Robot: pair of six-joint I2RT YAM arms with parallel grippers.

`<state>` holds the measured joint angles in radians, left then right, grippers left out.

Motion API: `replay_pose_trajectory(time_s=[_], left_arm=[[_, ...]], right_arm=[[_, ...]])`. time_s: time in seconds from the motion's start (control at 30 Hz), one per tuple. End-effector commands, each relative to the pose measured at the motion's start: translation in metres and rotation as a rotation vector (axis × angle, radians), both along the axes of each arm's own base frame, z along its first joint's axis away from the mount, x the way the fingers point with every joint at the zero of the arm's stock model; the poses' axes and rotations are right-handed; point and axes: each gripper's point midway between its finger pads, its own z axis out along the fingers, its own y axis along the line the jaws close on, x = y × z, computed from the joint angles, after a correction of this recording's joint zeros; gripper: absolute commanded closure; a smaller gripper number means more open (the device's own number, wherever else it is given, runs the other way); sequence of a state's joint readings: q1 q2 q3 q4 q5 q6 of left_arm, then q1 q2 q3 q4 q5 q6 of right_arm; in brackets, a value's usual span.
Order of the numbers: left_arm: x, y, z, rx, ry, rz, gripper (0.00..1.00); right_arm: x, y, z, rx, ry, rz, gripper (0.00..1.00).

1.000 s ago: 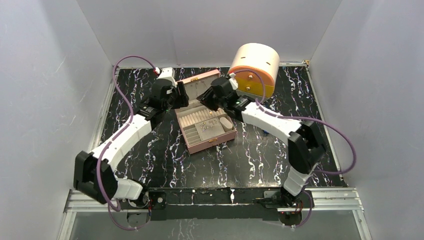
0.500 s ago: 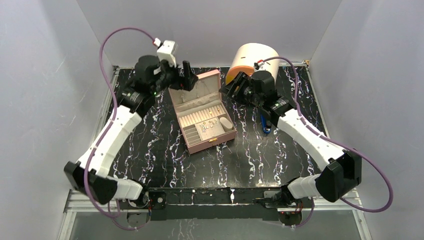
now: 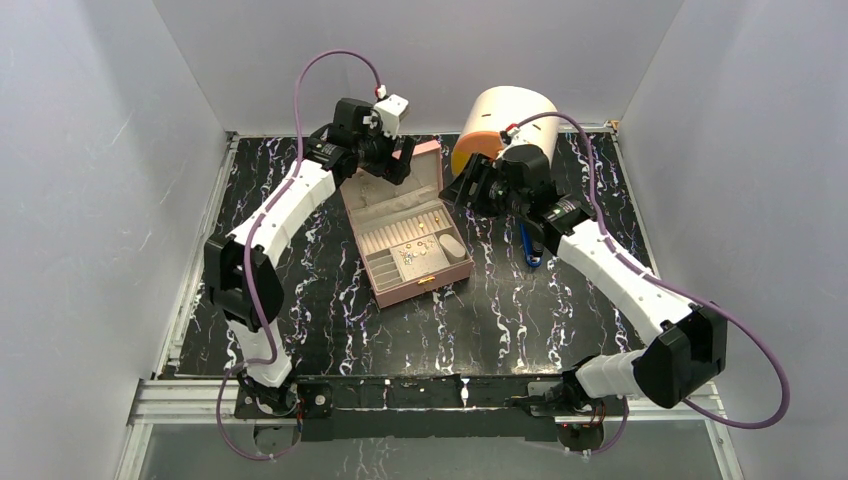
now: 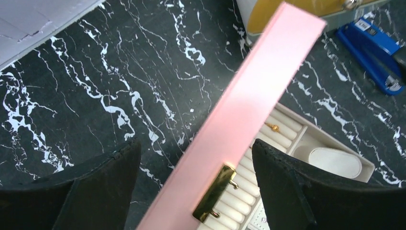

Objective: Organize the mixed jewelry
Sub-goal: Close the jewelry box at the center of the board.

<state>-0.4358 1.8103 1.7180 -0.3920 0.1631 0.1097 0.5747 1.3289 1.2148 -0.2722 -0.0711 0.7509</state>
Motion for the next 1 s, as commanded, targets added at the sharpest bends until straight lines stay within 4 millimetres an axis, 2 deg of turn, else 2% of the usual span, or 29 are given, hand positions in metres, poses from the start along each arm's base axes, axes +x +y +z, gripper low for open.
replay_pose_trajectory(time_s=[0.0, 0.13, 0.3, 0.43, 0.63, 0.73, 0.87, 0.97], left_arm=[[-0.004, -0.002, 0.017, 0.010, -0.036, -0.059, 0.18], [-0.014, -0.007, 0.011, -0.004, -0.003, -0.108, 0.20], [-0.041, -0.015, 0.024, -0.071, 0.018, -0.189, 0.24], [-0.062, -0.017, 0.027, -0.115, 0.053, -0.225, 0.24], [-0.094, -0.023, 0.022, -0.194, 0.139, -0.278, 0.23], [-0.113, -0.026, 0.016, -0.233, 0.191, -0.313, 0.22], [-0.144, -0.031, 0.004, -0.298, 0.290, -0.390, 0.21], [-0.160, -0.031, -0.008, -0.325, 0.357, -0.393, 0.21]], right_arm=[[0.006, -0.001, 0.014, 0.002, -0.034, 0.000, 0.28], [0.010, -0.004, 0.011, 0.003, -0.016, -0.017, 0.28], [0.015, -0.007, 0.008, -0.002, 0.006, -0.033, 0.29], [0.016, -0.010, -0.002, -0.016, 0.051, -0.036, 0.30], [0.012, -0.006, -0.022, -0.027, 0.129, -0.018, 0.30], [0.007, -0.006, -0.039, -0.037, 0.185, -0.016, 0.31], [-0.002, -0.010, -0.063, -0.052, 0.250, -0.023, 0.31], [-0.009, -0.017, -0.075, -0.065, 0.273, -0.044, 0.31]])
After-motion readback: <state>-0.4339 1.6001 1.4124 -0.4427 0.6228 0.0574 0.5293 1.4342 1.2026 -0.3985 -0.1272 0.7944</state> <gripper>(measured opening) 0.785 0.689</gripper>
